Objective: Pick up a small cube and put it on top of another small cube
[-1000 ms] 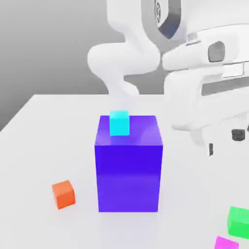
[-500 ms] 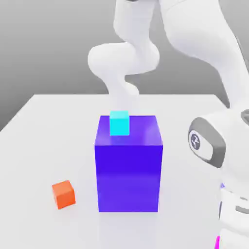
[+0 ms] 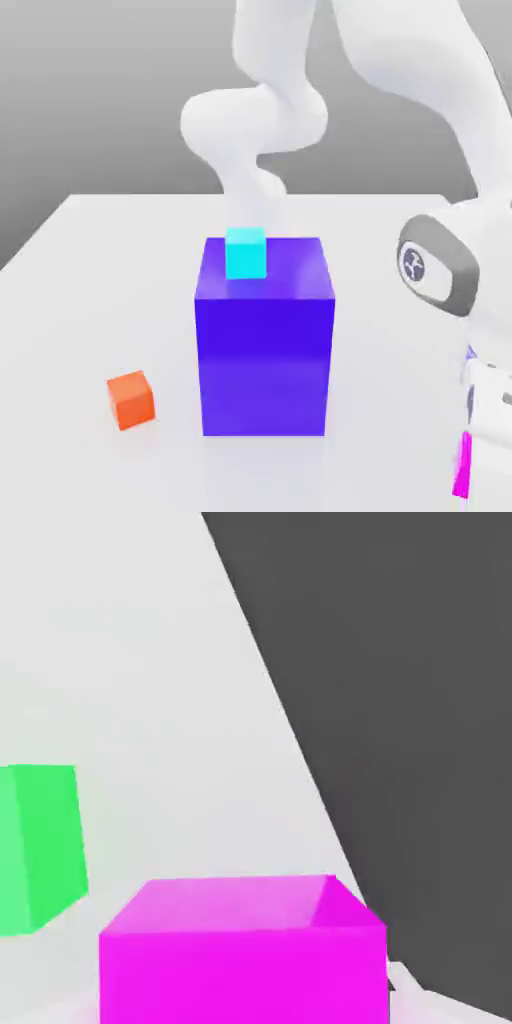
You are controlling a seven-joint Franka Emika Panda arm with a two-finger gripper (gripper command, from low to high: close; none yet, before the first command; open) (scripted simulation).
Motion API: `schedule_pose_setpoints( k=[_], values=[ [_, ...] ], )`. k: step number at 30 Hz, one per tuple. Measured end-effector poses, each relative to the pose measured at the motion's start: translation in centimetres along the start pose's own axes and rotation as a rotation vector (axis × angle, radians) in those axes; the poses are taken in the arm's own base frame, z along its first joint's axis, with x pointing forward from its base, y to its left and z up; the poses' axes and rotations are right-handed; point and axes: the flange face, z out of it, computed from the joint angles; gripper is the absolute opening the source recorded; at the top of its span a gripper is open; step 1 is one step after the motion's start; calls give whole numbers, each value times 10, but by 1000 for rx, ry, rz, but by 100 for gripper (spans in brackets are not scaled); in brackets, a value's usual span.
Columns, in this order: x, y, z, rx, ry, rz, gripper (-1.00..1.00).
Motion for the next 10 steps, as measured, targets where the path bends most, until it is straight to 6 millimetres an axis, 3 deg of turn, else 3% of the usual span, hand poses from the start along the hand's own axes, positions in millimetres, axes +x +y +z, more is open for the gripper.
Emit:
schedule_pose_setpoints(
  k=[2,6,7,10],
  values=[
    [-13,-29,-10,0,0,-95,-100],
    [-18,-40,36,-1,0,-133,-100],
    [-19,-40,43,-1,0,-134,100],
    [-19,-40,43,-1,0,-134,100]
  ],
)
